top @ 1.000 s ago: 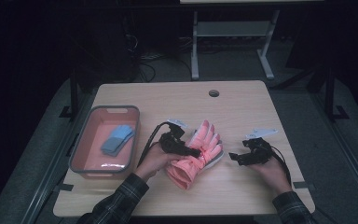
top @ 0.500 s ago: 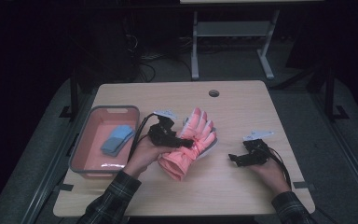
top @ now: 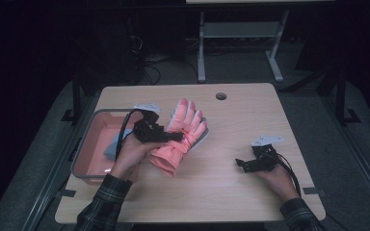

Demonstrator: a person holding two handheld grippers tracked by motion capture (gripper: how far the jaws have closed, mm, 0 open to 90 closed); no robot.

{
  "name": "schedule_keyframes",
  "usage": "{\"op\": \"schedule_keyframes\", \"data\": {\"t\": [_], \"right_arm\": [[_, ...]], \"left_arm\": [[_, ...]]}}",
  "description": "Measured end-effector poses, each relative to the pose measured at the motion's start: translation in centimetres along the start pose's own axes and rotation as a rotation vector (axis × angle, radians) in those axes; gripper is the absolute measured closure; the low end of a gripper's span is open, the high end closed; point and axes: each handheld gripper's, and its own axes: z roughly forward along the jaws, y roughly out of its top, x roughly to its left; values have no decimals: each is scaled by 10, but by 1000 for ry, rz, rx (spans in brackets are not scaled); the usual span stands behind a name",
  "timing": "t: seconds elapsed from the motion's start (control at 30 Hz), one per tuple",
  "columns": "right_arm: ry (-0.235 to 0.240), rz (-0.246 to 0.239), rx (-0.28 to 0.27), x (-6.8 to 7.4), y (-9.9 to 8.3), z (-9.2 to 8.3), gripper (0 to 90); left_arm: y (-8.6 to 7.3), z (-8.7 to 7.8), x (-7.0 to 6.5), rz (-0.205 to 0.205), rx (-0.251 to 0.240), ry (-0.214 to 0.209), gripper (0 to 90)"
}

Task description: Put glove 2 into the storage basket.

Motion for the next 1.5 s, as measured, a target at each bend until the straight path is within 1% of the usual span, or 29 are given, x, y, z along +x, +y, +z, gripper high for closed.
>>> {"op": "schedule_keyframes", "data": {"t": [0.13,0.2,0.33,0.53,0.63,0.77,0.87,1.03,1.1,1.2,1.3,1.37,1.5], "right_arm": [[-6,12,2,0,0,0,98],[-6,12,2,0,0,0,98],[-7,13,3,0,0,0,98],[-11,16,2,0,0,0,98],[-11,16,3,0,0,0,98],[-13,18,2,0,0,0,98],[-17,24,1,0,-1,-1,98],[-21,34,1,0,-2,-2,97],[-21,34,1,0,-2,-2,97],[-21,34,1,0,-2,-2,97],[-17,28,2,0,-2,-3,97],[-17,26,1,0,-2,-3,97],[-17,26,1,0,-2,-3,97]], "left_arm": [[0,-18,7,-28,-19,31,610],[-1,-32,11,-37,-30,56,609],[-3,-53,19,-55,-47,85,607],[-5,-86,33,-108,-71,130,603],[-11,-101,41,-128,-75,168,603],[-20,-117,53,-159,-76,222,602],[-28,-126,63,-193,-85,254,601],[-43,-134,77,-248,-82,319,600],[-50,-135,83,-276,-82,335,599],[-58,-134,92,-309,-68,353,598],[-66,-129,100,-341,-56,364,596],[-71,-123,105,-352,-37,364,594],[-75,-111,111,-366,-4,371,590]]}}
